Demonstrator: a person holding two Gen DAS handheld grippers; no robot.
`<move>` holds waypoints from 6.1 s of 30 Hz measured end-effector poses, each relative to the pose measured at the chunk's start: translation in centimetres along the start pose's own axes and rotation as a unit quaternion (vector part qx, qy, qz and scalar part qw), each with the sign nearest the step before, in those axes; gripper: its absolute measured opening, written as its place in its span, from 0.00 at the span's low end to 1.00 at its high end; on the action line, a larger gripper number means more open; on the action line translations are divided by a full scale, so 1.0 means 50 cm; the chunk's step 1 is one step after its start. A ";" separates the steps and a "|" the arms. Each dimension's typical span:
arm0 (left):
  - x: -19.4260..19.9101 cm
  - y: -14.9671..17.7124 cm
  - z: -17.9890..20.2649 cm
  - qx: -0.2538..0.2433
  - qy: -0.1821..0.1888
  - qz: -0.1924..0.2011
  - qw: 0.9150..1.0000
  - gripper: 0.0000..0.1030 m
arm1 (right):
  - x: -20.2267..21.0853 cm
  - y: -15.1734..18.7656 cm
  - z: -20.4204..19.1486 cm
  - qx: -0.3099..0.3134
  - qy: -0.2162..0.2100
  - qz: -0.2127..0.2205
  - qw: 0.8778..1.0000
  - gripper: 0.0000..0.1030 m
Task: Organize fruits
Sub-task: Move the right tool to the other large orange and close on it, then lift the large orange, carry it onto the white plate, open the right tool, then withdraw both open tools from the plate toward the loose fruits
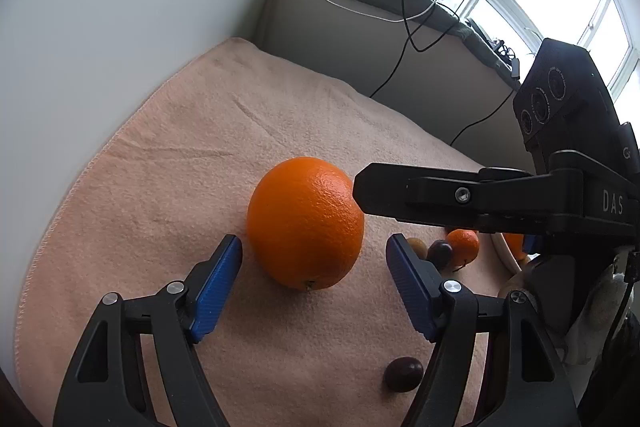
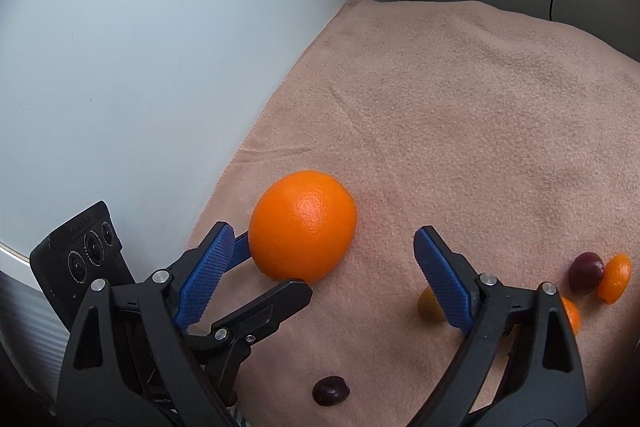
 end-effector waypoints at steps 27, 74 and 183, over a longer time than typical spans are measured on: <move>-0.013 0.007 -0.012 0.009 0.004 -0.014 1.000 0.59 | -0.081 0.023 -0.017 -0.012 -0.019 -0.034 0.999 0.69; 0.008 0.017 0.304 -0.090 0.087 0.023 0.992 0.59 | 0.295 0.045 0.096 -0.025 0.008 0.102 0.994 0.68; 0.103 0.117 0.216 -0.129 0.013 0.010 0.992 0.62 | 0.425 0.141 0.115 0.069 0.112 0.168 0.977 0.76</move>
Point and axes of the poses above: each gripper's, at about its wrist camera, not at the fingertips, and x roughly against the way its jaws point, z to its right, y to its underside, the point moved 3 cm from there along -x, roughly the way its jaws point, and after that the axes turned 13 degrees about z, right-handed, at the moved point
